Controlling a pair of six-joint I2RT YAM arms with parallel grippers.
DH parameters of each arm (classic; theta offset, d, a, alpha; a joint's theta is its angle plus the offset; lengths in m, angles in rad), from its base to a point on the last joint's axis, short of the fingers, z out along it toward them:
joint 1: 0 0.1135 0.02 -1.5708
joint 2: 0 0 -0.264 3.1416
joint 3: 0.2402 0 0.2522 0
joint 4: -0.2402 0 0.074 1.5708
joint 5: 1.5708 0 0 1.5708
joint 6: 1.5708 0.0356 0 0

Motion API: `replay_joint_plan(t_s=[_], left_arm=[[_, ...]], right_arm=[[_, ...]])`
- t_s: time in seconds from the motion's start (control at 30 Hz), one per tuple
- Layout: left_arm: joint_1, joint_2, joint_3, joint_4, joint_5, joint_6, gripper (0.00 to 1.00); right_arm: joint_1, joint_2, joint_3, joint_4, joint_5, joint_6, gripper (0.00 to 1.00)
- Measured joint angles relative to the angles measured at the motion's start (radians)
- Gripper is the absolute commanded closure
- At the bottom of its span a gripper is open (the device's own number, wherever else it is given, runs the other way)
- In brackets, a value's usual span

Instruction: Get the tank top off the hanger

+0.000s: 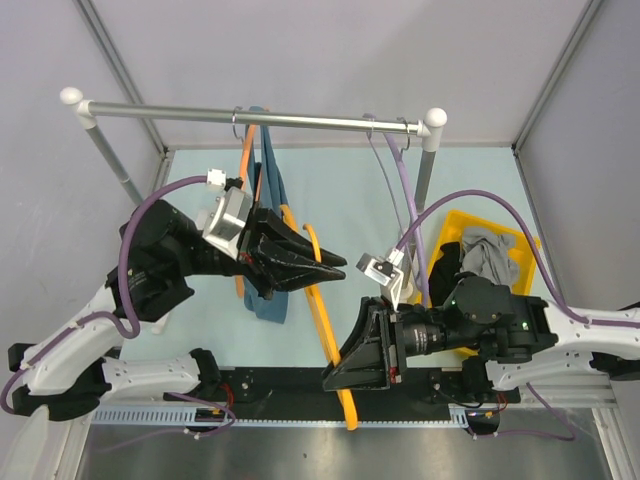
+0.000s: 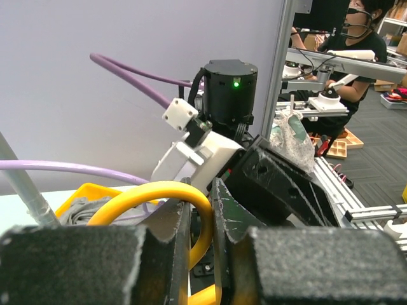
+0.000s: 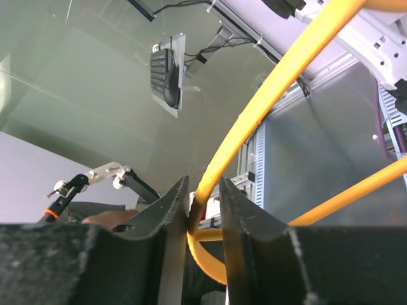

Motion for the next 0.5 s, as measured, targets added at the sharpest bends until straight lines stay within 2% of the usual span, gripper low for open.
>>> replay_joint_plan(t_s=[0.07, 0.1, 0.13, 0.17, 0.2, 0.23, 0.33, 0.4, 0.43, 0.5], left_arm=[[0.0, 0.0, 0.0, -0.008, 0.0, 0.001, 1.0], [0.0, 0.0, 0.0, -0.01, 0.0, 0.001, 1.0], [0.0, 0.0, 0.002, -0.01, 0.0, 0.0, 1.0], [0.0, 0.0, 0.003, -0.006, 0.0, 0.0, 0.96], [0.0, -0.001, 0.007, -0.001, 0.0, 0.001, 0.86], [0.0, -0.003, 0.009, -0.002, -0.002, 0.001, 0.61], [-0.001, -0.01, 0.009, -0.006, -0.027, -0.002, 0.29], [0.0, -0.018, 0.009, -0.011, -0.059, 0.001, 0.23], [0.0, -0.024, 0.009, -0.014, -0.08, -0.005, 0.06], [0.0, -0.045, 0.007, -0.02, -0.117, -0.006, 0.01]], right_arm=[[0.002, 0.0, -0.013, 0.011, -0.005, 0.01, 0.9], [0.003, 0.0, -0.015, 0.016, -0.005, 0.015, 1.0], [0.005, 0.0, -0.018, 0.015, -0.003, 0.023, 1.0], [0.005, 0.0, -0.019, 0.012, -0.002, 0.028, 1.0], [0.005, 0.003, -0.021, 0.01, 0.007, 0.039, 1.0], [0.005, 0.005, -0.022, 0.011, 0.013, 0.039, 1.0], [0.009, 0.01, -0.02, 0.016, 0.041, 0.034, 1.0], [0.011, 0.016, -0.01, 0.015, 0.068, 0.027, 1.0], [0.012, 0.025, 0.004, 0.015, 0.089, 0.026, 1.0], [0.012, 0.051, 0.045, 0.012, 0.124, 0.011, 1.0]])
